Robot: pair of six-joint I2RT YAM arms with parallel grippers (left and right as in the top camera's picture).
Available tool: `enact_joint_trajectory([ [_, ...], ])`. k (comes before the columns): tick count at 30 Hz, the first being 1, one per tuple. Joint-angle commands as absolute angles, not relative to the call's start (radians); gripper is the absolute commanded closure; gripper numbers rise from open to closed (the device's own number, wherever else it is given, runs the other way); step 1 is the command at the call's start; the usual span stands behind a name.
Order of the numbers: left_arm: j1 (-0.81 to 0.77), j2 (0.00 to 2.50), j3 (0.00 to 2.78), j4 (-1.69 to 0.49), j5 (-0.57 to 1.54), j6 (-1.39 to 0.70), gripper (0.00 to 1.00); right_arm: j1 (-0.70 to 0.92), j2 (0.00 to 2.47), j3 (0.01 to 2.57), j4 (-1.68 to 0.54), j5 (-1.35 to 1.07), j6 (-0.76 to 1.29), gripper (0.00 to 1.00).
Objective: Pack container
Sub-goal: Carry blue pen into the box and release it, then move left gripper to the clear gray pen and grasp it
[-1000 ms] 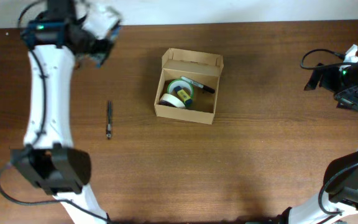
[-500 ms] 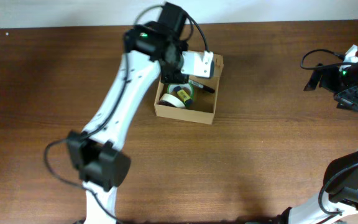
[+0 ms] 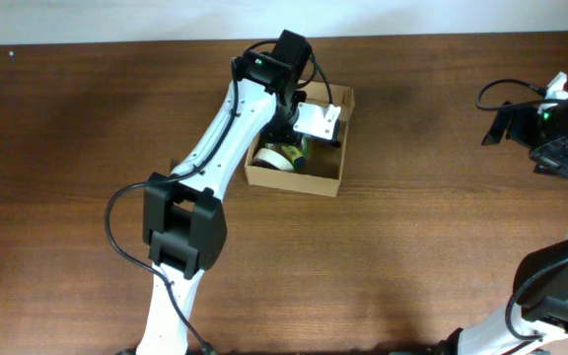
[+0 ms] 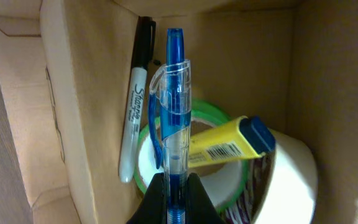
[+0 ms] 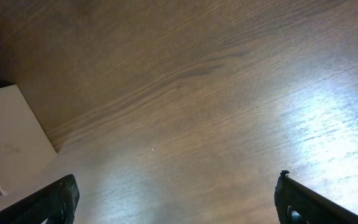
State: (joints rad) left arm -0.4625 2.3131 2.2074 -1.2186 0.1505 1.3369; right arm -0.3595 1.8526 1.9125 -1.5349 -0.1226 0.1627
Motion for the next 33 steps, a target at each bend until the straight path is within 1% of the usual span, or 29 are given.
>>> enact_joint_trajectory([
  [1, -0.462, 2.349, 2.206, -1.216, 0.21, 1.364, 0.98, -0.361, 1.853, 1.911, -1.546, -0.132, 0.174, 0.01],
  [2, -0.462, 2.353, 2.206, -1.217, 0.216, 1.364, 0.96, -0.361, 1.853, 1.911, -1.549, -0.132, 0.174, 0.01],
  [5, -0.462, 2.356, 2.206, -1.216, 0.221, 1.362, 0.83, -0.36, 1.853, 1.911, -1.561, -0.132, 0.174, 0.01],
  [7, -0.463, 2.351, 2.206, -1.215, 0.221, 1.349, 0.78, -0.361, 1.853, 1.911, -1.567, -0.132, 0.174, 0.01],
  [9, -0.463, 2.338, 2.206, -1.206, 0.221, 1.299, 0.74, -0.361, 1.853, 1.911, -1.568, -0.132, 0.174, 0.01],
  [12, -0.463, 2.289, 2.206, -1.196, 0.221, 1.235, 0.62, -0.361, 1.853, 1.911, -1.567, -0.132, 0.174, 0.01],
  [18, -0.459, 2.098, 2.206, -1.193, 0.204, 1.074, 0.6, -0.361, 1.853, 1.911, -1.564, -0.131, 0.174, 0.01],
  [22, -0.401, 1.912, 2.156, -1.168, 0.098, 1.001, 0.6, -0.361, 1.853, 1.911, -1.56, -0.132, 0.174, 0.01],
  [24, -0.338, 1.812, 2.075, -1.129, 0.069, 0.945, 0.6, -0.361, 1.853, 1.911, -1.56, -0.132, 0.174, 0.01],
  [26, -0.243, 1.707, 1.951, -1.071, 0.055, 0.899, 0.6, -0.361, 1.853, 1.911, -1.56, -0.132, 0.174, 0.01],
  [29, -0.059, 1.576, 1.723, -0.93, 0.056, 0.811, 0.6, -0.361, 1.853, 1.911, -1.56, -0.132, 0.174, 0.01],
  [31, 0.068, 1.53, 1.582, -0.859, 0.056, 0.656, 0.6, -0.361, 1.853, 1.911, -1.56, -0.132, 0.174, 0.01],
  [33, 0.156, 1.526, 1.482, -0.852, 0.057, 0.47, 0.6, -0.36, 1.853, 1.911, -1.559, -0.132, 0.174, 0.01],
])
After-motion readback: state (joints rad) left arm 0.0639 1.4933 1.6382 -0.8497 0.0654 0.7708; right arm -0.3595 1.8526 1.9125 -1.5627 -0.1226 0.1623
